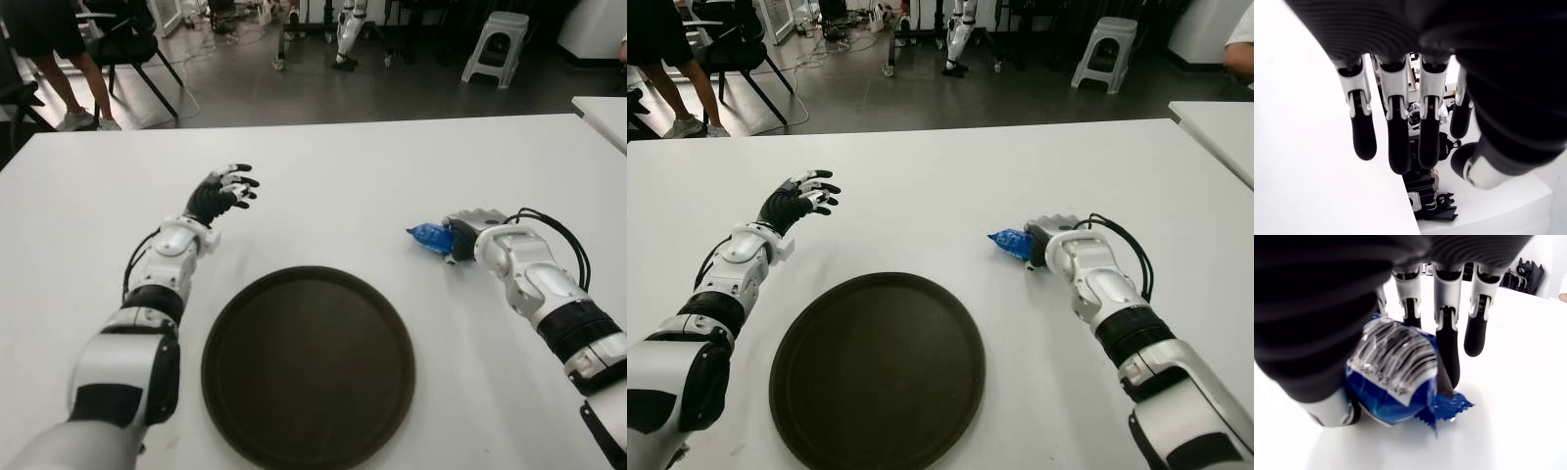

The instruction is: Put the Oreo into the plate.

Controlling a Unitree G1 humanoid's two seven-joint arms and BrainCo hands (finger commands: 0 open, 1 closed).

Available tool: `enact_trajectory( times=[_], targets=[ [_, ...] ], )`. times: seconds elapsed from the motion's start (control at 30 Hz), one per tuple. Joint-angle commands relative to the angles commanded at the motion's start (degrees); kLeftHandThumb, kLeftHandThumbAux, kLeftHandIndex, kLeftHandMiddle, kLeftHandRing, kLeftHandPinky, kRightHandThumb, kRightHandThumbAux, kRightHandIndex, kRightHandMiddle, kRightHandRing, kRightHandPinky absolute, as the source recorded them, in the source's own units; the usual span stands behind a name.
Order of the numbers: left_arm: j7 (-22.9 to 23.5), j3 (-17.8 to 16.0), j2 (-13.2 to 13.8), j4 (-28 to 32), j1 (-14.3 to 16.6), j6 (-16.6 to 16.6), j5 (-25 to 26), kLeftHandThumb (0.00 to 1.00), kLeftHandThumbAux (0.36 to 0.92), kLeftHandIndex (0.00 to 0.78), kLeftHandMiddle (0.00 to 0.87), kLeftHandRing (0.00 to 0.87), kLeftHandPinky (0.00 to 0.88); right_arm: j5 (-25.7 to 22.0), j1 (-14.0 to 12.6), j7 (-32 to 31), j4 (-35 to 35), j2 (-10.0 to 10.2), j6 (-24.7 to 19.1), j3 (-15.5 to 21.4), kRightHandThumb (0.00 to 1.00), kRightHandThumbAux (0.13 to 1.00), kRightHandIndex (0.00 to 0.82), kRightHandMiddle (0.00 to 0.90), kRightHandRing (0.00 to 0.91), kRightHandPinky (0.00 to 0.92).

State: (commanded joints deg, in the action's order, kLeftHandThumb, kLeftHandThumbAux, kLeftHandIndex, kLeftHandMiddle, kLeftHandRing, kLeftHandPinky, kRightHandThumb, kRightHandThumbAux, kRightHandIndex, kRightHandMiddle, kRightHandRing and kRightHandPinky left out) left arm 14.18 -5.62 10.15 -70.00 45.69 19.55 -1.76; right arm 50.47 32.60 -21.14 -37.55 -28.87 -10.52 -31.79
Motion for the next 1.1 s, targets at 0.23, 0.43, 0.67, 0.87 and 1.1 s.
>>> enact_trajectory(
  times=[0.23,0.43,0.67,0.87,1.1],
  targets=[
    [-0.2,0.1,0.0,0.0,0.0,0.1,-0.2,0.120,0.705,0.233,0.358,0.358,0.363,-0.5,0.5,0.2,-1.4,-0.2,1.1,-0.1,0.676,0.740,0.422,0.616,0.596,0.556],
    [-0.6,0.2,-0.1,-0.1,0.1,-0.1,-0.4,0.111,0.713,0.237,0.361,0.360,0.369,-1.1,0.0,0.4,-0.3,-0.8,1.5,0.3,0.677,0.739,0.424,0.625,0.605,0.563],
    [-0.7,0.4,-0.3,-0.2,0.2,0.0,-0.5,0.096,0.710,0.227,0.353,0.357,0.369,-1.0,0.3,1.5,-1.2,-0.8,1.6,0.2,0.677,0.739,0.423,0.623,0.605,0.562],
    [-1.0,0.3,-0.5,-0.1,0.2,-0.1,-0.4,0.117,0.717,0.224,0.352,0.357,0.367,-0.8,-1.2,7.5,0.4,-0.8,0.9,1.5,0.679,0.737,0.422,0.605,0.596,0.567],
    [-0.8,0.2,-0.7,-0.2,0.3,-0.1,-0.2,0.133,0.713,0.225,0.356,0.362,0.373,-1.4,-3.7,11.8,5.3,-0.8,-1.1,4.3,0.681,0.736,0.423,0.601,0.596,0.580]
  ],
)
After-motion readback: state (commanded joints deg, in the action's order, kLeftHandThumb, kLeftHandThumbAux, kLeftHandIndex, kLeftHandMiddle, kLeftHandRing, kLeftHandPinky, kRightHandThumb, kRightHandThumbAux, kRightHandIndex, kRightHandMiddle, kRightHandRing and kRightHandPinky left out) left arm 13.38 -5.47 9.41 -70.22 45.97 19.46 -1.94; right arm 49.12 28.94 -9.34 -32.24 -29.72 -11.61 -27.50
